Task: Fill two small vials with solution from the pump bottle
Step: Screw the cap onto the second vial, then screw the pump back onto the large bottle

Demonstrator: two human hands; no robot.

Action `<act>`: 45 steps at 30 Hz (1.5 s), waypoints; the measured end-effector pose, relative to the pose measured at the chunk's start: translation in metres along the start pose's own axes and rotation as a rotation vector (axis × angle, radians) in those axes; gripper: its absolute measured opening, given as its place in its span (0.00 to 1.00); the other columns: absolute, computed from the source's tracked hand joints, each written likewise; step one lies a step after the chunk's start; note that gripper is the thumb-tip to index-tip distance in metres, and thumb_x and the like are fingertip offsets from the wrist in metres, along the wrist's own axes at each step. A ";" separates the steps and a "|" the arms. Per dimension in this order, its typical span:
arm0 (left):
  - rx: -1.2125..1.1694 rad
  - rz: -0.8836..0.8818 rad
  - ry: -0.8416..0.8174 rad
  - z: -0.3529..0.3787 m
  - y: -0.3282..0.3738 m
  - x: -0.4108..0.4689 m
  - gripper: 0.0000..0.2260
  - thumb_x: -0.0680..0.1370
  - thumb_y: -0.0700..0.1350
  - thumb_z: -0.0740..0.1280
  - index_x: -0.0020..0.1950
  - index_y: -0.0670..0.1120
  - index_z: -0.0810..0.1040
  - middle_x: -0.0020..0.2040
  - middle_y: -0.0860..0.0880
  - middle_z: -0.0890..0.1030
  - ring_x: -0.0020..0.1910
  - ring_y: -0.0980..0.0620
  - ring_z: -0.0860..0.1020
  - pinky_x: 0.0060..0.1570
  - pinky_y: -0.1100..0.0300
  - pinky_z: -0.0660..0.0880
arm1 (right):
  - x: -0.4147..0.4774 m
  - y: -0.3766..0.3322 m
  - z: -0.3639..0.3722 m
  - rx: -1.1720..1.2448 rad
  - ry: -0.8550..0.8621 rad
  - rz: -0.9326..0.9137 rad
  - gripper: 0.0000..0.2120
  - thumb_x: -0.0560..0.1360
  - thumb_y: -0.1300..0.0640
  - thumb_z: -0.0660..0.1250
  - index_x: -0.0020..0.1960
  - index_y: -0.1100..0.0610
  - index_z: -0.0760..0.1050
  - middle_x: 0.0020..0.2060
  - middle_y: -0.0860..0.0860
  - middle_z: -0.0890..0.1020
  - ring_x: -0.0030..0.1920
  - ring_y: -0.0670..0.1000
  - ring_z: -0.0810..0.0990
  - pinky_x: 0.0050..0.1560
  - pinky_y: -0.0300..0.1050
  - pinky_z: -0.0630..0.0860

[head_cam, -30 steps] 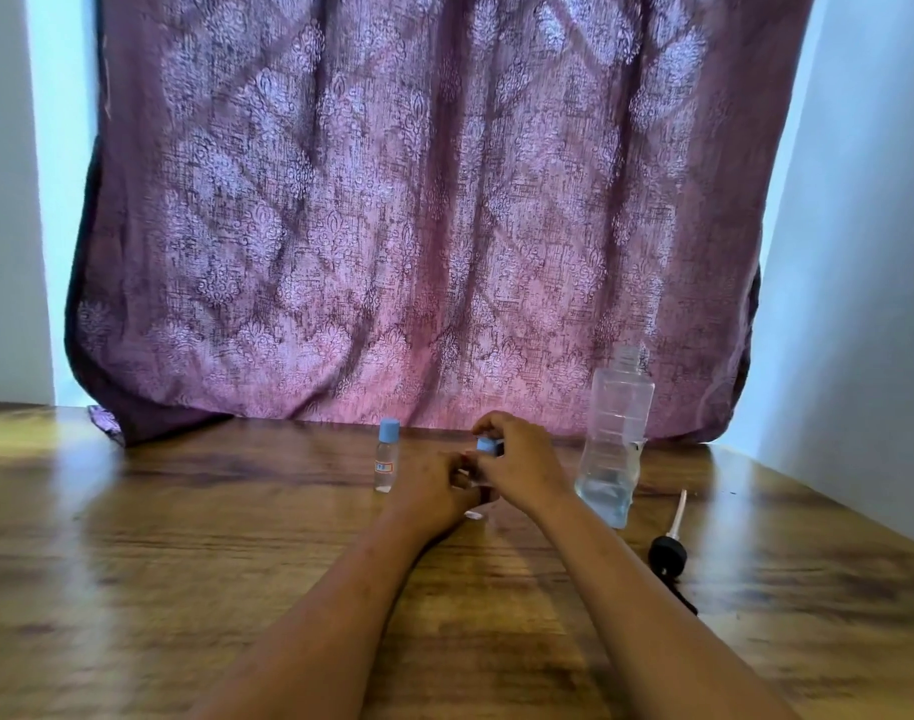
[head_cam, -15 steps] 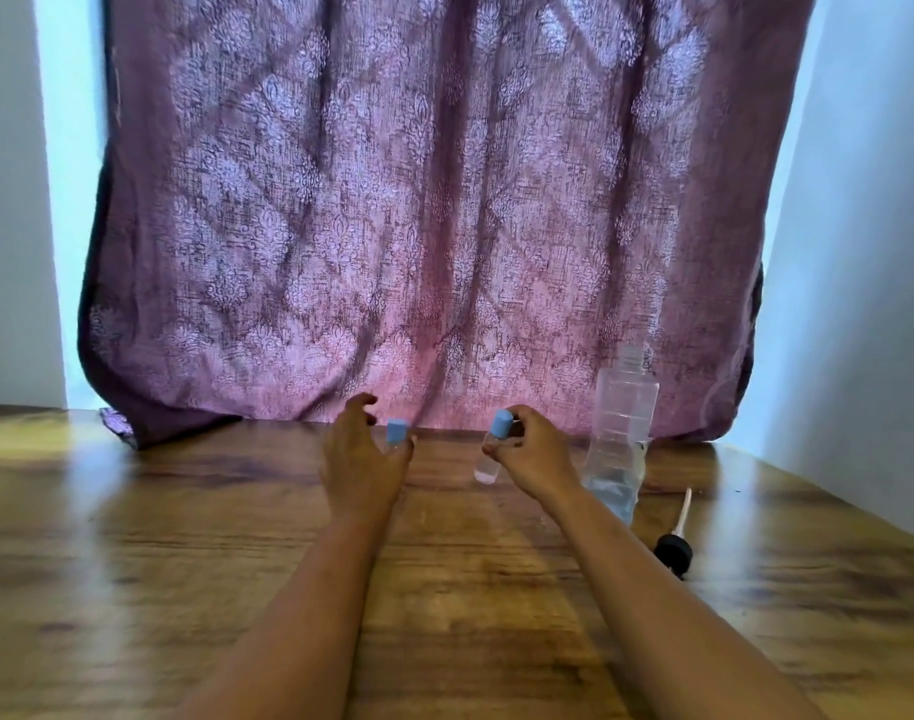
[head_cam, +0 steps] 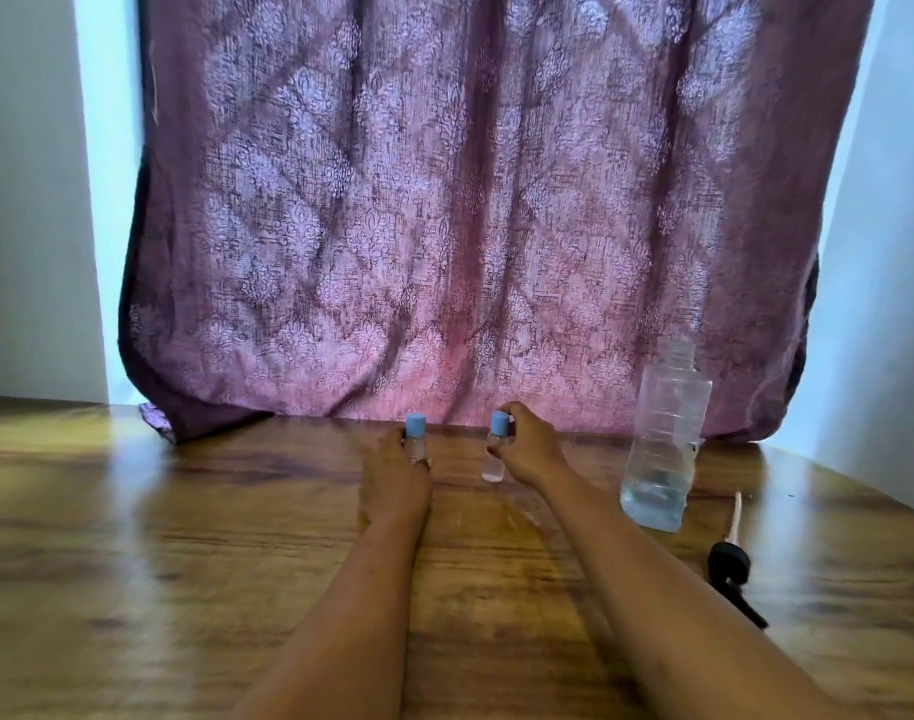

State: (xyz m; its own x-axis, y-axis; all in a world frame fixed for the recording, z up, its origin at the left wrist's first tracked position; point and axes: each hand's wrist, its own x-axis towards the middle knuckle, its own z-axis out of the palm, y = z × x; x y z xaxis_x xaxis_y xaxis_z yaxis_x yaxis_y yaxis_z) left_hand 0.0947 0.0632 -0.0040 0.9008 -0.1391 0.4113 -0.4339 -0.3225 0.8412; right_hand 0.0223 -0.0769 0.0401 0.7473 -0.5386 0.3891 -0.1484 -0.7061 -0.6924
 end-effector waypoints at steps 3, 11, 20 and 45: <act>-0.007 0.001 -0.005 0.003 0.000 0.001 0.22 0.73 0.38 0.68 0.67 0.44 0.72 0.60 0.39 0.77 0.57 0.39 0.75 0.54 0.51 0.72 | -0.002 0.003 0.001 0.013 0.007 0.008 0.25 0.72 0.65 0.70 0.67 0.58 0.68 0.62 0.59 0.76 0.58 0.55 0.76 0.50 0.41 0.71; -0.056 0.062 -0.029 0.003 0.003 -0.004 0.36 0.70 0.37 0.71 0.73 0.47 0.58 0.66 0.37 0.67 0.60 0.38 0.72 0.57 0.53 0.70 | -0.027 -0.009 -0.034 0.054 0.053 0.059 0.35 0.71 0.61 0.73 0.74 0.55 0.60 0.62 0.58 0.75 0.59 0.56 0.75 0.56 0.47 0.75; 0.001 0.358 0.039 -0.015 0.037 -0.045 0.29 0.71 0.33 0.67 0.70 0.42 0.61 0.64 0.37 0.66 0.61 0.39 0.67 0.59 0.46 0.69 | -0.109 0.010 -0.164 -0.420 -0.377 0.149 0.08 0.74 0.66 0.64 0.44 0.58 0.81 0.41 0.51 0.83 0.44 0.51 0.82 0.45 0.44 0.79; -0.148 0.337 -0.393 0.101 0.187 -0.099 0.45 0.65 0.59 0.75 0.73 0.48 0.54 0.68 0.41 0.68 0.65 0.39 0.69 0.62 0.45 0.70 | -0.127 -0.002 -0.258 0.119 0.610 -0.278 0.19 0.76 0.56 0.67 0.66 0.55 0.70 0.51 0.51 0.79 0.47 0.50 0.79 0.50 0.36 0.74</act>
State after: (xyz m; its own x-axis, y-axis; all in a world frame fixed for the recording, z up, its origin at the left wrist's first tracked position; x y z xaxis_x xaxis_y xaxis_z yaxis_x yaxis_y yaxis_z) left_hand -0.0742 -0.0778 0.0772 0.6372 -0.5609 0.5285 -0.6716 -0.0678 0.7378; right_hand -0.2397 -0.1255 0.1494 0.2426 -0.5317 0.8114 0.0952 -0.8193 -0.5654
